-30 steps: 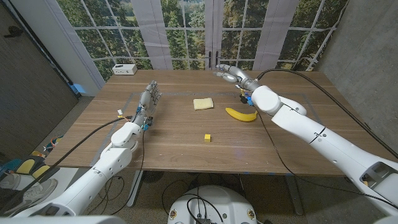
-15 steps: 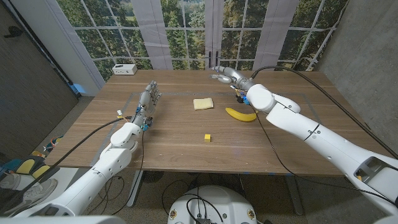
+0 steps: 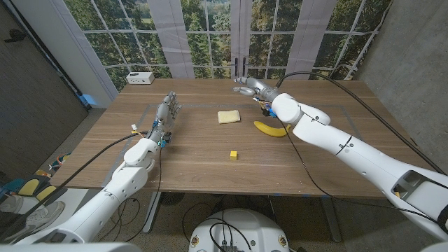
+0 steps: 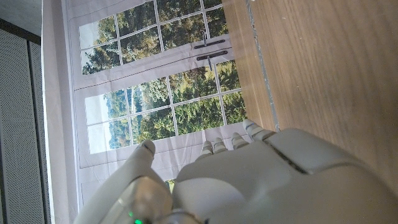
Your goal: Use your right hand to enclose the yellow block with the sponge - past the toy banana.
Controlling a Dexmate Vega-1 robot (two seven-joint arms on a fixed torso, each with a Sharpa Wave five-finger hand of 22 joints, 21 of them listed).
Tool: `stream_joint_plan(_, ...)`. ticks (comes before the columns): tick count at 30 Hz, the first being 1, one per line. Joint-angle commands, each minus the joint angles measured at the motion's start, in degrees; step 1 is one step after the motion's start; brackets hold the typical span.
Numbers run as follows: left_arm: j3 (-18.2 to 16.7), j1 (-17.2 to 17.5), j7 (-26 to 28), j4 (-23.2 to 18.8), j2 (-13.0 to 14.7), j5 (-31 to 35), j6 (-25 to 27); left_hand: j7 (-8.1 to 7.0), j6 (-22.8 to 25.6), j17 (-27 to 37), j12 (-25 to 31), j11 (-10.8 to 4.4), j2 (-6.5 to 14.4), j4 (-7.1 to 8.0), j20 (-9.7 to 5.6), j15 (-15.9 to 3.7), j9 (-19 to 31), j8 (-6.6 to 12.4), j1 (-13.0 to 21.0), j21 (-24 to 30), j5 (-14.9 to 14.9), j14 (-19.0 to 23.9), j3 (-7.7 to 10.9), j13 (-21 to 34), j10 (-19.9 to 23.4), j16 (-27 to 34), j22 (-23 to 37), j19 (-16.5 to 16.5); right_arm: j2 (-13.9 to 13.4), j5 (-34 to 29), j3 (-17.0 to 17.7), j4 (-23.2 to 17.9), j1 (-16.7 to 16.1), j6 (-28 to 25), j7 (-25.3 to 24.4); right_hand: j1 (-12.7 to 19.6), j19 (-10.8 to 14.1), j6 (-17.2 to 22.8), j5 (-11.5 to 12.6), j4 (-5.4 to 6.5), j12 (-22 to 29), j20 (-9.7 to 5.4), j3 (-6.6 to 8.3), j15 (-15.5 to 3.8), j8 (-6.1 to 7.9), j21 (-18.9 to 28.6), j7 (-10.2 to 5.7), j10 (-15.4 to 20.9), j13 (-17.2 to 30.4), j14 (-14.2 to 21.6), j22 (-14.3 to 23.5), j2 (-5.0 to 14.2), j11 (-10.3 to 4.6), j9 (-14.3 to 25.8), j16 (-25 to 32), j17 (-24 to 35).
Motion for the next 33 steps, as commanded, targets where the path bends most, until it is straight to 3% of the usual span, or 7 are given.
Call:
stream_joint_plan(1, -0.08, -0.27, -0.22, 0.38, 0.11, -0.1, 0.13, 0.59, -0.59, 0.06, 0.07, 0.09, 0.35, 0.02, 0.21, 0.04, 0.18, 0.16, 0.46, -0.06, 0.22, -3.84, -0.25, 0.16, -1.06, 0.31, 0.19, 0.21, 1.29, -3.63, -2.89, 0.97, 1.9, -2.39, 1.67, 0.78, 0.2, 0.5, 0.16, -0.29, 0.09, -0.63, 0.75, -0.34, -0.04, -0.22, -0.08, 0.07, 0.24, 0.04, 0.33, -0.05, -0.64, 0.3, 0.08, 0.19)
stream_joint_plan(22, -0.44, 0.59, -0.78, 0.14, 0.41, -0.57, -0.36, 0.56, -0.42, 0.07, -0.06, 0.24, 0.37, -0.01, 0.26, 0.05, 0.19, 0.11, 0.47, -0.26, 0.23, -3.82, -0.39, 0.16, -1.16, 0.27, 0.2, 0.29, 3.54, -10.4, -7.49, 1.71, 4.21, -6.54, 4.01, 2.24, 0.06, 0.66, 0.0, -1.15, -0.19, -0.83, 1.46, -1.03, -0.19, -0.83, -0.47, -0.29, 0.25, -0.36, 0.33, -0.67, -1.27, 0.34, -0.36, -0.13)
stream_joint_plan(33, -0.7, 0.83, -0.73, -0.07, 0.77, -0.5, -0.47, 0.48, -0.35, 0.07, -0.06, 0.61, 0.37, -0.03, 0.21, 0.07, 0.19, 0.1, 0.48, -0.34, 0.24, -3.83, -0.47, 0.16, -1.08, 0.25, 0.2, 0.41, 5.53, -11.77, -9.06, 3.95, 4.8, -6.6, 4.5, 2.04, -1.48, 0.78, -0.52, -1.29, -0.34, -0.73, 0.85, -1.32, -0.26, -1.84, -0.54, -0.55, 0.26, -1.34, 0.34, -1.8, -1.76, 0.36, -0.87, -0.22)
